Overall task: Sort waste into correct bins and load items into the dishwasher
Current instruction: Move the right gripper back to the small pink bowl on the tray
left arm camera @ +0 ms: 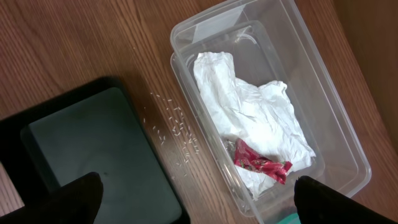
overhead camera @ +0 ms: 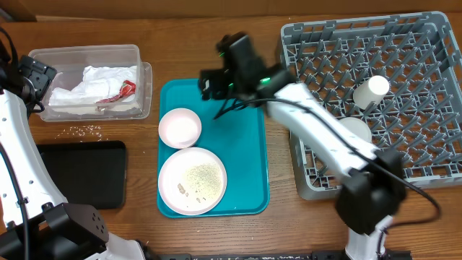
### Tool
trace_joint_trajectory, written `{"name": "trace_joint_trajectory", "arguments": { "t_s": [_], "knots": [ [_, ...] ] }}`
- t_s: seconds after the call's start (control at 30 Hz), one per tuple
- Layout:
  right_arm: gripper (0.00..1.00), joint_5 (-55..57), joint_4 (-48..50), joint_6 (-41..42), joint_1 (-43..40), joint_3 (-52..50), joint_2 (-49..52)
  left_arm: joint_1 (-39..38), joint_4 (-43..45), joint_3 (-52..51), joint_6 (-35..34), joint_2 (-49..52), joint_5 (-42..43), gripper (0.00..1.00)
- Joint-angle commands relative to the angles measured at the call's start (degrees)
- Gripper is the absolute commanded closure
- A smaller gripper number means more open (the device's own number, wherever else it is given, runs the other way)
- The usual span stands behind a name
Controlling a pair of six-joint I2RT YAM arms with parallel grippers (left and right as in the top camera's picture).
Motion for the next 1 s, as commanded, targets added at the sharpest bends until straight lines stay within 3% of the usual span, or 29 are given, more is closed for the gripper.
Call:
{"name": "trace_joint_trajectory", "arguments": {
  "t_s": [0.0,0.03,0.53,0.63,0.8,0.97],
  "knots": [
    [0.22,4.15,1.09,4.66,1.99,0.87,4.79,-0.11,0.04,0.02,-0.79,0.44,-0.57,0.00],
    [0.30,2.91,1.51,4.96,2.95,0.87,6.56,-0.11,0.02,0.02,-0.79,0.44,-0.59,0.00],
    [0.42,1.14,-4.00,8.70,8.41,0.85,13.55,-0.11,0.02,0.04,-0.79,0.44,-0.59,0.00],
    [0.55,2.71,-5.90,8.83,7.82,0.87,13.88,-0.11,0.04,0.02,-0.79,0.44,-0.59,0.00],
    [0.65,8.76,-11.58,9.29,4.15,3.32,12.55,-0.11,0.02,0.02,-0.79,0.44,-0.59,0.00],
    [0.66,14.93,-20.83,9.88,-0.15,9.46,10.84,-0.11,0.02,0.02,-0.79,0.44,-0.59,0.00]
  ]
}}
